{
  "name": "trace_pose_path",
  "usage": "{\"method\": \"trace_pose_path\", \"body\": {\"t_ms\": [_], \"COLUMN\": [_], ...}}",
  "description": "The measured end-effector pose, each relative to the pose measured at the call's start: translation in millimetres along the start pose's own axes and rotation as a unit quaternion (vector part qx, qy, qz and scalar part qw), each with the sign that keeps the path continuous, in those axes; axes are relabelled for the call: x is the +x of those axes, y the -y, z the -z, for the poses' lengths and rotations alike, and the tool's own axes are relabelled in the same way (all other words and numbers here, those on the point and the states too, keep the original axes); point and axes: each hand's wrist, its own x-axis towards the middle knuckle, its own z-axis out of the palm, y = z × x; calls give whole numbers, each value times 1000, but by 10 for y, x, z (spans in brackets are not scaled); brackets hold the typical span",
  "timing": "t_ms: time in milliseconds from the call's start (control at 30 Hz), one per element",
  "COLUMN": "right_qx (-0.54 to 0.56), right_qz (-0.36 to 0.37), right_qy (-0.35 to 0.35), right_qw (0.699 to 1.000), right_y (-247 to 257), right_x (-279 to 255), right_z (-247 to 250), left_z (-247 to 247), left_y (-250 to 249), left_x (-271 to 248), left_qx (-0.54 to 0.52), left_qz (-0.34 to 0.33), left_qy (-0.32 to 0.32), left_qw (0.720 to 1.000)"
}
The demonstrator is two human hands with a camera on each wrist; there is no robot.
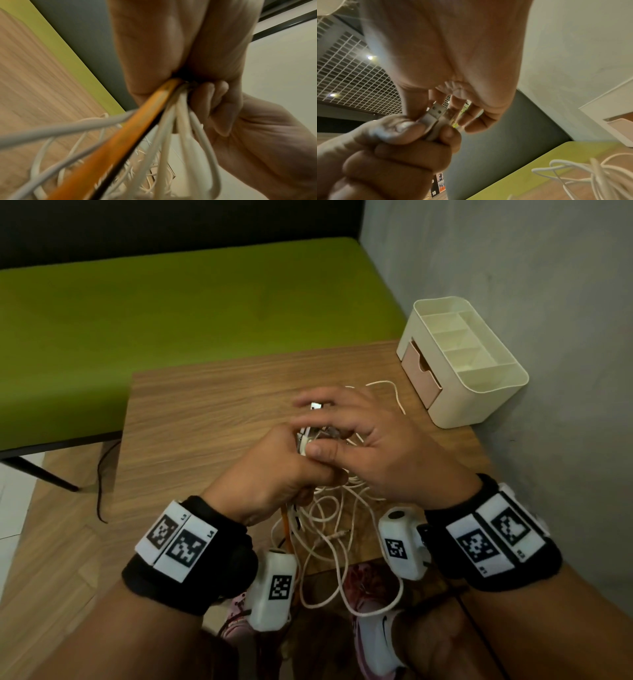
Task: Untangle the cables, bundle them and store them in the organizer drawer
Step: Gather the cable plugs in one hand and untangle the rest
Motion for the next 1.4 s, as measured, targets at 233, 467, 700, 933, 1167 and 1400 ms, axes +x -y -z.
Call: {"method": "trace_pose_path", "body": {"t_ms": [233, 467, 700, 933, 1167, 1400], "right_qx": [25, -9, -101, -100, 72, -43], "right_qz": [18, -157, -232, -300, -366, -343], "right_qy": [-70, -47, 46, -162, -33, -176], "right_qw": [997, 986, 966, 935, 927, 922], "right_y": [9, -341, -653, -753, -865, -1101], "right_x": [27, -134, -208, -142, -176, -193], "right_z": [8, 462, 279, 468, 408, 539], "left_z": [83, 274, 402, 402, 396, 427], "left_y": [-11, 17, 17, 55, 164, 188], "left_x": [26, 9, 5, 47, 207, 249], "left_qx": [0, -49, -48, -40, -44, -94], "left_qz": [-14, 2, -11, -25, -38, -14], "left_qy": [-8, -84, -45, -82, -103, -95], "left_qw": [1000, 995, 998, 996, 993, 991]}}
